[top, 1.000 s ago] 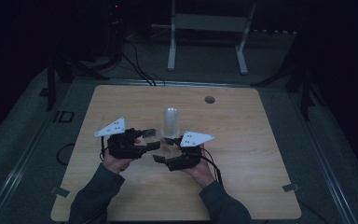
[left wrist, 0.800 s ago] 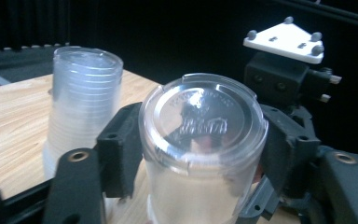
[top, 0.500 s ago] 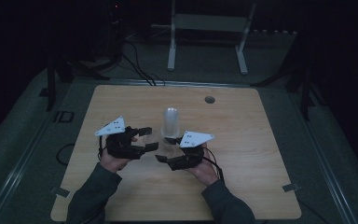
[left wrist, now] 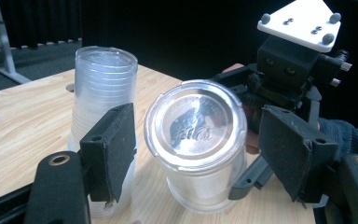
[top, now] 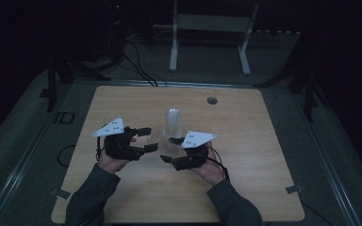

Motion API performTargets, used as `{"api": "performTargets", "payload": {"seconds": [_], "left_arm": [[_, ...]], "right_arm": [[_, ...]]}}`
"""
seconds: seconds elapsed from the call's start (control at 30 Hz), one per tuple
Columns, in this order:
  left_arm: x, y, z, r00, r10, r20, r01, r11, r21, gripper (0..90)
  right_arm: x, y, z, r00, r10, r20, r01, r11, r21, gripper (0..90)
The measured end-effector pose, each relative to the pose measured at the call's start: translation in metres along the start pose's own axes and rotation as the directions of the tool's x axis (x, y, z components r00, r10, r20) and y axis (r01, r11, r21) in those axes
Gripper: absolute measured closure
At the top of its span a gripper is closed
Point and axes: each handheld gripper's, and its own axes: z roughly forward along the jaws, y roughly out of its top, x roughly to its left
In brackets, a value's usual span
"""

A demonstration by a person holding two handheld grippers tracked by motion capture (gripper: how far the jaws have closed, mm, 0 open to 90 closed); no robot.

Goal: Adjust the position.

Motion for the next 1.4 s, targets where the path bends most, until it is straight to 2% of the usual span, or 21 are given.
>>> {"api": "performTargets", "payload": {"seconds": [0.4,0.73,1.07,1.4], "left_arm": [[0.002,0.001,-0.002,1.0000,0.006,0.004,-0.006,0.9996,0.029,28.0],[0.003,0.000,-0.003,0.9997,0.023,0.006,-0.024,0.9975,0.066,28.0],[0.005,0.003,-0.008,0.9992,0.041,-0.002,-0.040,0.9916,0.123,26.8],[0.004,0.004,-0.004,0.9985,0.054,0.000,-0.054,0.9830,0.176,25.4]], "right_arm": [[-0.005,0.002,-0.003,0.9978,-0.056,0.034,0.052,0.993,0.105,32.7],[-0.011,0.007,-0.007,0.9953,-0.085,0.047,0.076,0.984,0.160,32.7],[-0.011,0.012,-0.007,0.9913,-0.127,0.035,0.117,0.969,0.216,32.7],[-0.012,0.016,-0.009,0.9868,-0.160,0.028,0.147,0.953,0.267,32.6]]}}
